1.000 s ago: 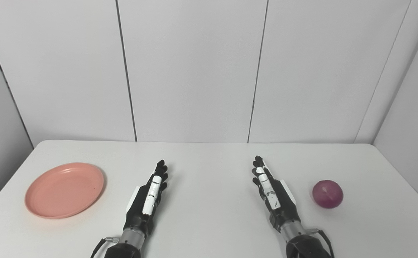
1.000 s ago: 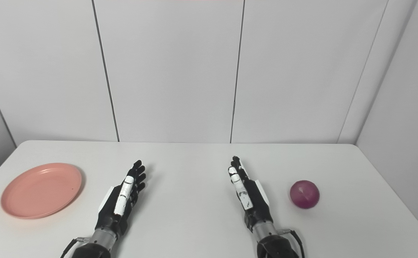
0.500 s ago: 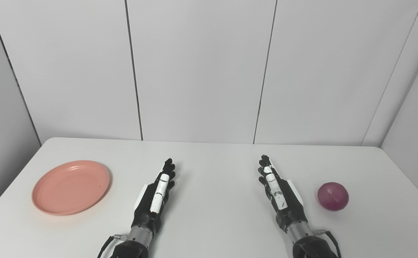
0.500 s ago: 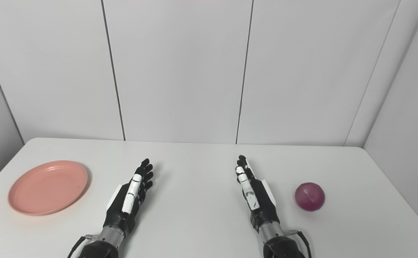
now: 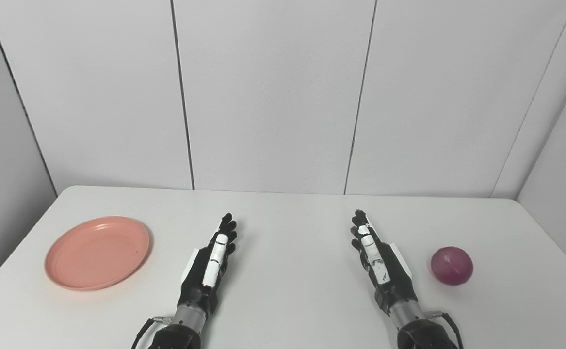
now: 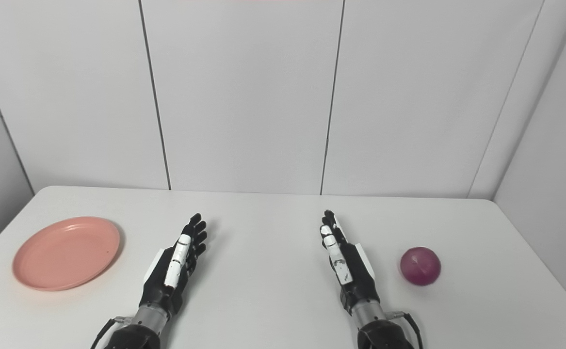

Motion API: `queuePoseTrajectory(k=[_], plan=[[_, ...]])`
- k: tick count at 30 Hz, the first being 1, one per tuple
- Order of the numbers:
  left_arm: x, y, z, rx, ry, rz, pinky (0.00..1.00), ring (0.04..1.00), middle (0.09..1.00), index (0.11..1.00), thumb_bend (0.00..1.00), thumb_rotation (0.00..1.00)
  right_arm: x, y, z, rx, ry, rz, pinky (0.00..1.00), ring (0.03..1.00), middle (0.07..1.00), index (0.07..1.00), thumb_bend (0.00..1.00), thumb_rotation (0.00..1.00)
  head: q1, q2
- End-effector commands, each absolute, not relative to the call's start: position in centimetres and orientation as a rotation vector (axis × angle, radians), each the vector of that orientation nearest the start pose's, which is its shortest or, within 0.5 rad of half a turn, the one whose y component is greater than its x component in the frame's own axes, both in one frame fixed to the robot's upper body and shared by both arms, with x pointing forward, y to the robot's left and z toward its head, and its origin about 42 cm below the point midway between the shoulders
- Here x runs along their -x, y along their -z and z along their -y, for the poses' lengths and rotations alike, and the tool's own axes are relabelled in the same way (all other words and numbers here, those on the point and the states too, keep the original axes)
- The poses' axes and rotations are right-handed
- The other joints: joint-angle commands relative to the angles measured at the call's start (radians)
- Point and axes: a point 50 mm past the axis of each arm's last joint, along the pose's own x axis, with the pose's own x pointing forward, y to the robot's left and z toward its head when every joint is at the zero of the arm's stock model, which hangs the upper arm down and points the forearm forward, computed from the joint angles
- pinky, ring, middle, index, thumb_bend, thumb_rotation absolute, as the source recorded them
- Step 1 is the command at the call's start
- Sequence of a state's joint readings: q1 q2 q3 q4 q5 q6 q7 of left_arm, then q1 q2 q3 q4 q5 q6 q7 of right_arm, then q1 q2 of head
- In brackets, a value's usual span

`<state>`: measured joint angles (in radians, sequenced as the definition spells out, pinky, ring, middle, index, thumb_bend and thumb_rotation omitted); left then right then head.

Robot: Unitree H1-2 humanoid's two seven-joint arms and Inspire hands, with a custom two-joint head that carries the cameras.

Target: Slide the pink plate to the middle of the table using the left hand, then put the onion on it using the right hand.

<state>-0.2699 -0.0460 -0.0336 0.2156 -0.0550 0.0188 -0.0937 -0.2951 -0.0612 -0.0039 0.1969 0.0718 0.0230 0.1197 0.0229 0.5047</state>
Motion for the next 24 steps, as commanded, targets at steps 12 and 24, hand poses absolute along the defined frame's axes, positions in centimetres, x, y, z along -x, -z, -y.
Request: queuePoseTrajectory(k=[12,24], plan=[[-37.9,-14.8,-12.5,0.073,0.223,0.138,1.0,1.0,0.999,0.992,0.59,1.0,-38.0,-15.8,22.2,-0.012,-0.209,0.14,1.0,1.0,1.0,1.0,0.53,1.0,0.229,-0.065],[-38.4,-17.7,-13.2,0.157,0.212,0.179,1.0,0.99,0.997,0.991,0.61,1.0,-37.6,-15.6,22.6,-0.041,-0.221,0.149,1.0,1.0,1.0,1.0,0.48,1.0,0.329,-0.13]])
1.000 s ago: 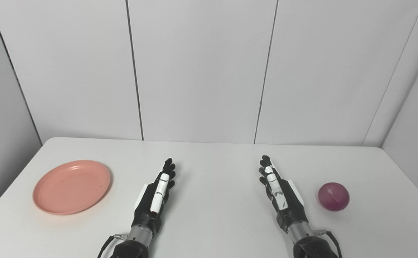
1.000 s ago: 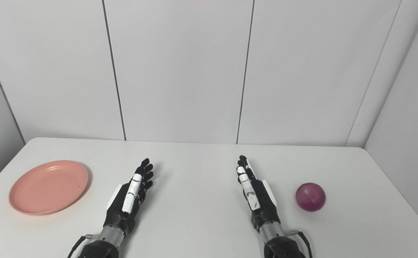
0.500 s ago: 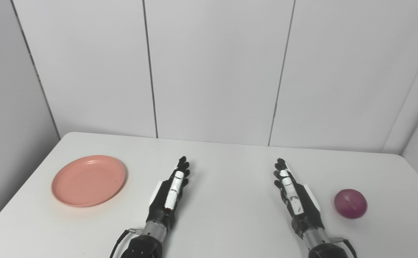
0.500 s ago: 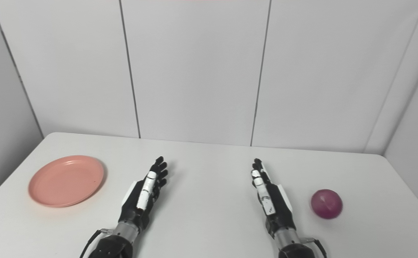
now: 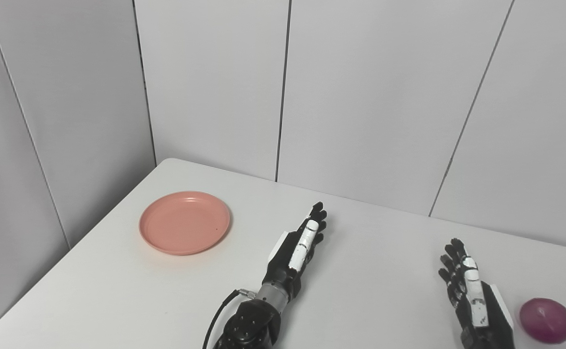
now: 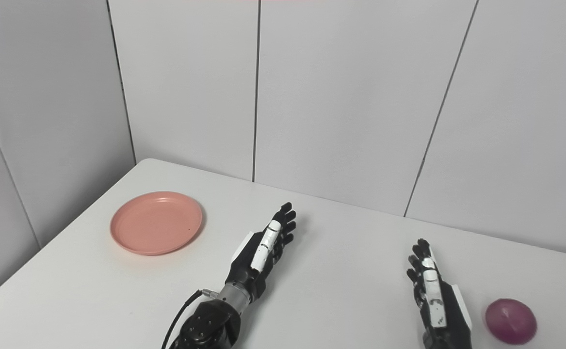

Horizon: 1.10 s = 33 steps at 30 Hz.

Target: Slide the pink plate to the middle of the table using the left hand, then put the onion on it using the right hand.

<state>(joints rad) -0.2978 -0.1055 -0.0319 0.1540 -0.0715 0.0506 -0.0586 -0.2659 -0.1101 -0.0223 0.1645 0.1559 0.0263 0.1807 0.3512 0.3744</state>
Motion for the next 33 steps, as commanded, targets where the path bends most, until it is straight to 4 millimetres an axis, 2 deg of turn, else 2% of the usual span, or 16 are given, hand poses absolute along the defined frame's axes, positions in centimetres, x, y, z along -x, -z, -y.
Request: queuePoseTrajectory(k=[1,10,18,27,33], plan=[[-38.4,-17.8,-13.4,0.159,0.213,0.181,1.0,0.991,0.999,0.993,0.62,1.0,-37.6,-15.6,22.6,-0.041,-0.221,0.148,1.0,1.0,1.0,1.0,0.47,1.0,0.001,0.0],[-39.8,-20.2,-18.1,0.107,0.176,0.26,0.99,0.982,0.989,0.98,0.61,1.0,-37.4,-16.2,22.6,-0.022,-0.215,0.159,1.0,1.0,1.0,1.0,0.41,1.0,0.006,-0.023],[-40.9,-22.9,-23.3,0.026,0.099,0.308,1.0,0.987,0.987,0.974,0.61,1.0,-37.4,-16.5,22.4,-0.028,-0.205,0.163,1.0,1.0,1.0,1.0,0.38,1.0,0.017,-0.039],[-41.2,-24.3,-27.6,-0.064,0.025,0.332,0.98,0.965,0.965,0.957,0.59,1.0,-37.2,-16.7,22.4,-0.028,-0.204,0.151,1.0,1.0,1.0,1.0,0.37,1.0,0.02,-0.042],[-41.4,-25.5,-31.2,-0.151,-0.056,0.357,0.95,0.944,0.949,0.942,0.62,1.0,-37.1,-16.9,22.4,-0.032,-0.202,0.151,1.0,1.0,1.0,1.0,0.36,1.0,0.024,-0.044]])
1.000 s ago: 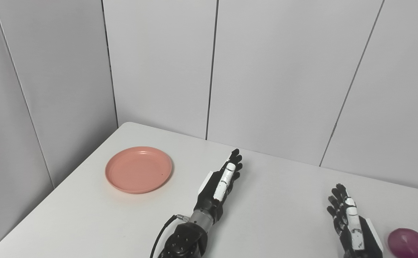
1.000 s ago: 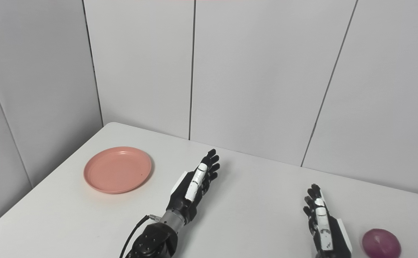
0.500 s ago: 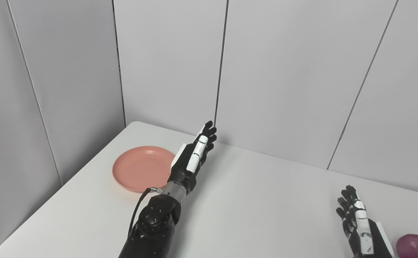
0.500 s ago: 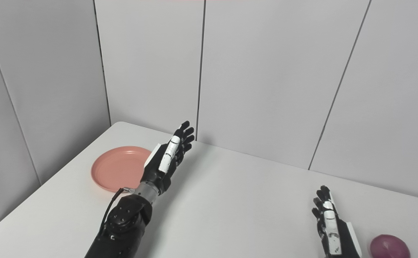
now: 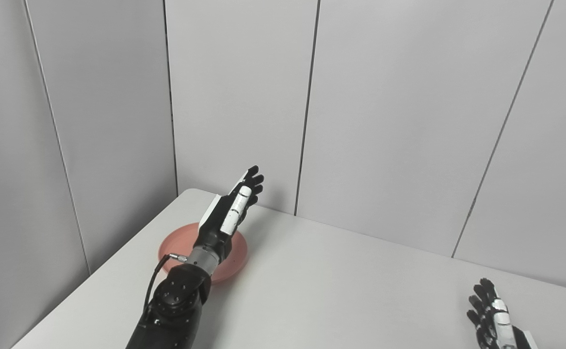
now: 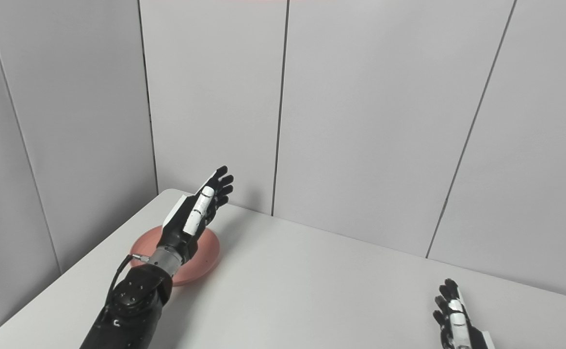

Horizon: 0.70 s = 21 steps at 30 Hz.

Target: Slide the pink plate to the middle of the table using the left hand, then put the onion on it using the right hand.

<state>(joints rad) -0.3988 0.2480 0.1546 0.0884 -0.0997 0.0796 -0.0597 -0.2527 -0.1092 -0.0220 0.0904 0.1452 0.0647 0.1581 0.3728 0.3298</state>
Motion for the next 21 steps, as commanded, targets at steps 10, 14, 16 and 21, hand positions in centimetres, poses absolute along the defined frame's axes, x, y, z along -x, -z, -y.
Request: queuePoseTrajectory(k=[10,14,16,21], plan=[[-42.1,-26.5,-36.3,-0.184,-0.144,0.352,0.93,0.93,0.931,0.927,0.58,1.0,-37.0,-17.1,22.4,-0.041,-0.2,0.145,1.0,1.0,1.0,1.0,0.35,1.0,0.015,-0.002],[-42.1,-26.3,-38.0,-0.19,-0.166,0.33,0.94,0.934,0.932,0.921,0.57,1.0,-36.9,-17.1,22.4,-0.039,-0.199,0.145,1.0,1.0,1.0,1.0,0.34,1.0,0.015,-0.002],[-42.0,-26.2,-38.9,-0.201,-0.184,0.32,0.94,0.93,0.928,0.915,0.57,1.0,-36.8,-17.2,22.4,-0.038,-0.197,0.147,1.0,1.0,1.0,1.0,0.33,1.0,0.018,0.002],[-42.1,-25.5,-41.1,-0.273,-0.2,0.324,0.92,0.918,0.926,0.918,0.59,1.0,-36.8,-17.3,22.5,-0.03,-0.196,0.15,1.0,1.0,1.0,1.0,0.32,1.0,0.023,0.006]])
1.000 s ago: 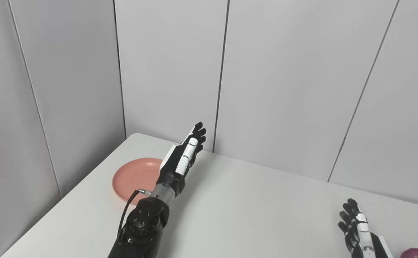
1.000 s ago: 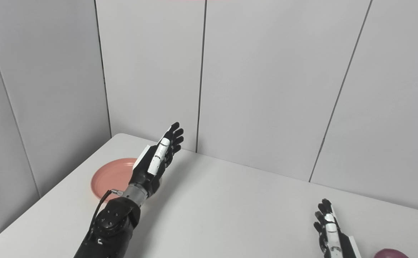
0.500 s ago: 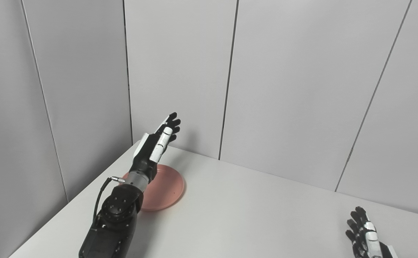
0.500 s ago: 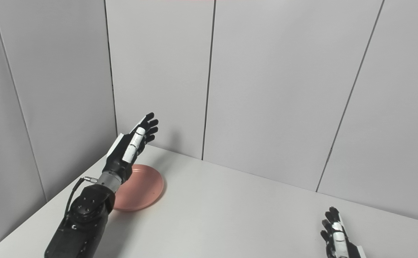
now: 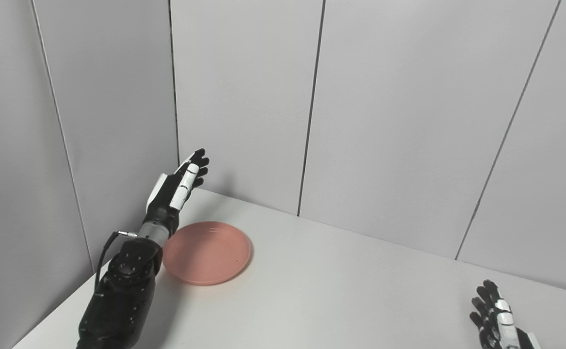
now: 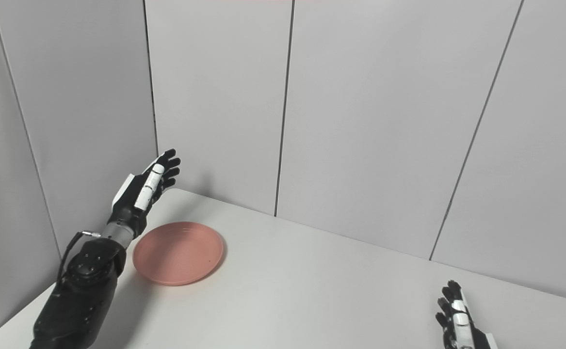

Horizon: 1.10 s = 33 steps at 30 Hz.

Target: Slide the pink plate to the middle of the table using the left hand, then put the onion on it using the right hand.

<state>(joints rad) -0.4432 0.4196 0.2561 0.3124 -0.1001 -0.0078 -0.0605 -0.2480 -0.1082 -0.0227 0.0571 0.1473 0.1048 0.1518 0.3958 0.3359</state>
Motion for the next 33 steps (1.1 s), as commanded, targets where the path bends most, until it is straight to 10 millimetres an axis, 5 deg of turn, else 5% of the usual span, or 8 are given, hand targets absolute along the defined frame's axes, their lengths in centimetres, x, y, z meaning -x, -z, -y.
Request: queuePoseTrajectory(k=[1,17,33], plan=[[-42.1,-25.4,-41.4,-0.284,-0.2,0.325,0.91,0.916,0.924,0.917,0.6,1.0,-36.7,-17.3,22.5,-0.031,-0.196,0.15,1.0,1.0,1.0,1.0,0.32,1.0,0.0,0.0],[-42.4,-22.0,-45.2,-0.32,-0.251,0.23,0.95,0.921,0.922,0.91,0.58,1.0,-36.5,-17.7,22.5,-0.035,-0.195,0.144,1.0,1.0,1.0,1.0,0.29,1.0,0.011,0.008],[-41.8,-18.5,-45.3,-0.263,-0.272,0.139,1.0,0.954,0.934,0.917,0.59,1.0,-36.1,-18.1,22.7,-0.04,-0.207,0.138,1.0,1.0,1.0,1.0,0.3,1.0,0.018,0.025]])
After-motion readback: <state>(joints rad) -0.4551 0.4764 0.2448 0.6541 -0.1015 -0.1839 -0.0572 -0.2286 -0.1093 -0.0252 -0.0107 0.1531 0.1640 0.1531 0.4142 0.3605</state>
